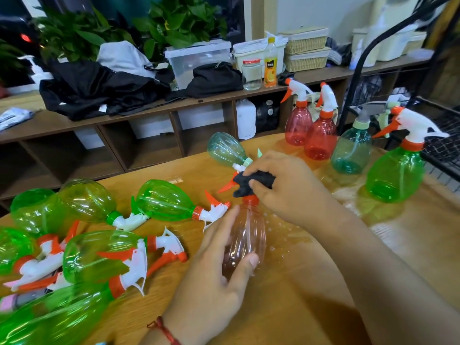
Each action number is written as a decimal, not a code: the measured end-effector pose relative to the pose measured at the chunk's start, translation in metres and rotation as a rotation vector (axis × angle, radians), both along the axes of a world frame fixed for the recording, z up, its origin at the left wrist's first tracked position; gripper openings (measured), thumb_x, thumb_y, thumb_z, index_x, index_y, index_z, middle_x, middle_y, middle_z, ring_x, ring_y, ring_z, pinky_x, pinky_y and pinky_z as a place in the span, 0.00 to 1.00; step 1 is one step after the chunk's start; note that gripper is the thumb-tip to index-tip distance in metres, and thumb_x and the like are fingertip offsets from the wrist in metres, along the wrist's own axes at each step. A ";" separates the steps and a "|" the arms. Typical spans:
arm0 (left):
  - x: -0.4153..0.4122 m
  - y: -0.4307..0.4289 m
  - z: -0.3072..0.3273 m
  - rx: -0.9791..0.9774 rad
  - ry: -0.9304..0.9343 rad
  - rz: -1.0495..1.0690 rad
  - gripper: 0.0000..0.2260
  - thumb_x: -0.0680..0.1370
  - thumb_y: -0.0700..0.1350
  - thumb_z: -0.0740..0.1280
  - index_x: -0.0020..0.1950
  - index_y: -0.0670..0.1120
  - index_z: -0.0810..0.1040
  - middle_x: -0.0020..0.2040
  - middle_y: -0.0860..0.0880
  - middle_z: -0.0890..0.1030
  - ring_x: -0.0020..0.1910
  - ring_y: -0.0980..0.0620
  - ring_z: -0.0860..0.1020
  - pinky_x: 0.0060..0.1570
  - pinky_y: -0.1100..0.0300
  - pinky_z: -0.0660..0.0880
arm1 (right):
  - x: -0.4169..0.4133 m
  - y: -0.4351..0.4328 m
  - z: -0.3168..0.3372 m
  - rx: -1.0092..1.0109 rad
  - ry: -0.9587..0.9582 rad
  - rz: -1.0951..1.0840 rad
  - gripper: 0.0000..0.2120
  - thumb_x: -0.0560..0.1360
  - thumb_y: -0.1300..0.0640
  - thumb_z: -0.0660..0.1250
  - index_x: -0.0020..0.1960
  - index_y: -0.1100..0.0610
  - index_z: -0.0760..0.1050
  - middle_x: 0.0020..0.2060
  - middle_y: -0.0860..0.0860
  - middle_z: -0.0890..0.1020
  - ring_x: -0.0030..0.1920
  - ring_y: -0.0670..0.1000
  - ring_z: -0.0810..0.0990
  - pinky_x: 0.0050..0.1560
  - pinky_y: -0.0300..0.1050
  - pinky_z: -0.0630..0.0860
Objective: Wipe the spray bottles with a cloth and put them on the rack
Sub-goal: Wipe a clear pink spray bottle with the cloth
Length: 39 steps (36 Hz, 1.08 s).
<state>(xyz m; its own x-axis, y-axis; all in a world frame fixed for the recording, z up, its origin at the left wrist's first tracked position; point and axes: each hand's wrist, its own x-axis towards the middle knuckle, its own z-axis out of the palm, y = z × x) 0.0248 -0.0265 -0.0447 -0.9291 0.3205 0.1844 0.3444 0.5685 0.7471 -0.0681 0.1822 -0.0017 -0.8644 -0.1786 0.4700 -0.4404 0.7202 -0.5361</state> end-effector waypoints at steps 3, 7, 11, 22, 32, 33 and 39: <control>0.001 -0.001 0.000 0.002 0.010 -0.011 0.35 0.83 0.57 0.69 0.81 0.75 0.52 0.78 0.77 0.54 0.79 0.70 0.60 0.75 0.51 0.72 | 0.002 0.006 -0.001 -0.227 -0.003 -0.015 0.09 0.77 0.62 0.74 0.53 0.49 0.85 0.46 0.41 0.82 0.42 0.39 0.81 0.45 0.43 0.78; 0.004 -0.002 0.000 0.024 -0.012 -0.024 0.35 0.83 0.58 0.68 0.80 0.78 0.50 0.78 0.78 0.54 0.77 0.71 0.62 0.74 0.58 0.72 | -0.002 0.008 -0.004 -0.234 0.075 -0.011 0.11 0.79 0.60 0.74 0.59 0.50 0.86 0.51 0.42 0.82 0.50 0.42 0.82 0.53 0.42 0.79; 0.005 -0.002 0.003 0.040 -0.048 -0.022 0.34 0.82 0.61 0.67 0.78 0.80 0.49 0.78 0.79 0.52 0.76 0.72 0.62 0.58 0.71 0.77 | -0.002 0.012 -0.003 -0.106 -0.043 0.028 0.11 0.77 0.62 0.74 0.56 0.50 0.87 0.51 0.42 0.81 0.49 0.42 0.82 0.50 0.37 0.77; 0.009 -0.002 0.000 0.032 -0.070 -0.023 0.35 0.82 0.60 0.67 0.76 0.82 0.48 0.78 0.81 0.50 0.73 0.78 0.61 0.47 0.77 0.74 | 0.003 0.018 0.003 -0.161 -0.135 0.054 0.08 0.76 0.63 0.74 0.49 0.51 0.86 0.47 0.44 0.81 0.33 0.41 0.81 0.32 0.33 0.74; 0.010 -0.004 0.001 0.063 -0.083 -0.033 0.34 0.80 0.62 0.66 0.76 0.82 0.49 0.78 0.80 0.51 0.77 0.71 0.62 0.53 0.73 0.73 | 0.006 0.022 0.005 -0.335 -0.222 0.036 0.07 0.76 0.64 0.74 0.44 0.54 0.85 0.43 0.54 0.84 0.27 0.59 0.82 0.25 0.54 0.79; 0.010 -0.004 0.001 0.056 -0.066 -0.040 0.34 0.80 0.63 0.65 0.77 0.82 0.48 0.78 0.80 0.51 0.76 0.74 0.61 0.55 0.76 0.71 | 0.006 0.022 0.007 -0.406 -0.221 0.017 0.07 0.76 0.64 0.73 0.42 0.54 0.85 0.40 0.59 0.84 0.27 0.62 0.81 0.24 0.54 0.78; 0.009 -0.010 -0.001 0.104 -0.087 -0.101 0.34 0.78 0.63 0.68 0.79 0.78 0.53 0.82 0.71 0.57 0.78 0.67 0.65 0.61 0.72 0.74 | -0.002 0.019 0.010 -0.686 -0.259 0.023 0.09 0.82 0.61 0.71 0.54 0.49 0.87 0.43 0.43 0.87 0.43 0.41 0.83 0.47 0.40 0.79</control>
